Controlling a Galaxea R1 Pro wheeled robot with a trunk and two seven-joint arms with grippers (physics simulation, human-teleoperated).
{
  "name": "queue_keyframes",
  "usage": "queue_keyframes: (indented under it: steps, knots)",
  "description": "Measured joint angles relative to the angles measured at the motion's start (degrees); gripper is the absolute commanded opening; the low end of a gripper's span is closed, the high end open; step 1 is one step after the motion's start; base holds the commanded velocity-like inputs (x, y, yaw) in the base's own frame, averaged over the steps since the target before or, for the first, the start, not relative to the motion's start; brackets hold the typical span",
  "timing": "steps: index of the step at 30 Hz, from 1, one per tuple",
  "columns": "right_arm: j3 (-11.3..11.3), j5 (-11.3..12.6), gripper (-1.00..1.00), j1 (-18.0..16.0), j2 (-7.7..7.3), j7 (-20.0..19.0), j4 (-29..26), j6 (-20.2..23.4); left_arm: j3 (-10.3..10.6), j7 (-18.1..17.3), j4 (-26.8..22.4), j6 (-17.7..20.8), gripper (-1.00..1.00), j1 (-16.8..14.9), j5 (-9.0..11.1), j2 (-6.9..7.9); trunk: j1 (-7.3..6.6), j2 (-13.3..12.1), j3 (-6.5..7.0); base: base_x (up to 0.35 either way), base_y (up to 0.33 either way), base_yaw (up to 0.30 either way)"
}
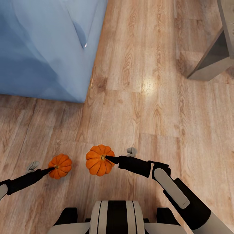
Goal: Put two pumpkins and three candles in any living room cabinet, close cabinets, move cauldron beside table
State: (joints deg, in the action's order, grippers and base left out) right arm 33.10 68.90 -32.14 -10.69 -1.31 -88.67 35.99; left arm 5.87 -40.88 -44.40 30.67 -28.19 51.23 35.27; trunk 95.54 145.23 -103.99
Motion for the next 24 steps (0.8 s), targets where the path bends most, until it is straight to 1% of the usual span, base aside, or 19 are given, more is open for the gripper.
queue_keyframes:
  steps: [6, 11, 14, 21, 24]
  knots:
    - [-0.08, -0.02, -1.0, 0.0, -0.05, 0.01, 0.0, -0.02, 0.0, -0.48, -0.08, 0.02, -1.0, 0.0, 0.03, 0.02, -0.15, -0.08, 1.33, 0.0, 0.0, 0.0]
    - [-0.16, -0.02, -1.0, 0.0, -0.1, -0.04, 0.06, -0.06, -0.03, -3.58, -0.1, 0.05, -1.0, 0.0, -0.01, 0.34, -0.28, -0.15, 2.44, 0.0, 0.0, 0.0]
    - [-0.29, 0.0, -1.0, 0.0, -0.09, -0.1, 0.08, -0.11, -0.07, -4.51, -0.24, 0.15, -1.0, 0.0, -0.04, 0.5, -0.36, -0.19, 3.1, 0.0, 0.0, 0.0]
    - [-0.56, 0.02, -1.0, 0.0, -0.09, -0.04, 0.25, -0.16, 0.0, -4.8, -3.76, 1.08, -1.0, 0.16, -0.01, 0.85, -0.54, -0.28, 4.65, 0.0, 0.0, 0.0]
    - [-0.6, 0.08, -1.0, 0.0, -0.09, -0.03, 0.56, -0.16, 0.04, -4.81, -4.86, 3.19, -1.0, 0.18, 0.04, 0.94, -0.62, -0.32, 5.32, 0.0, 0.0, 0.0]
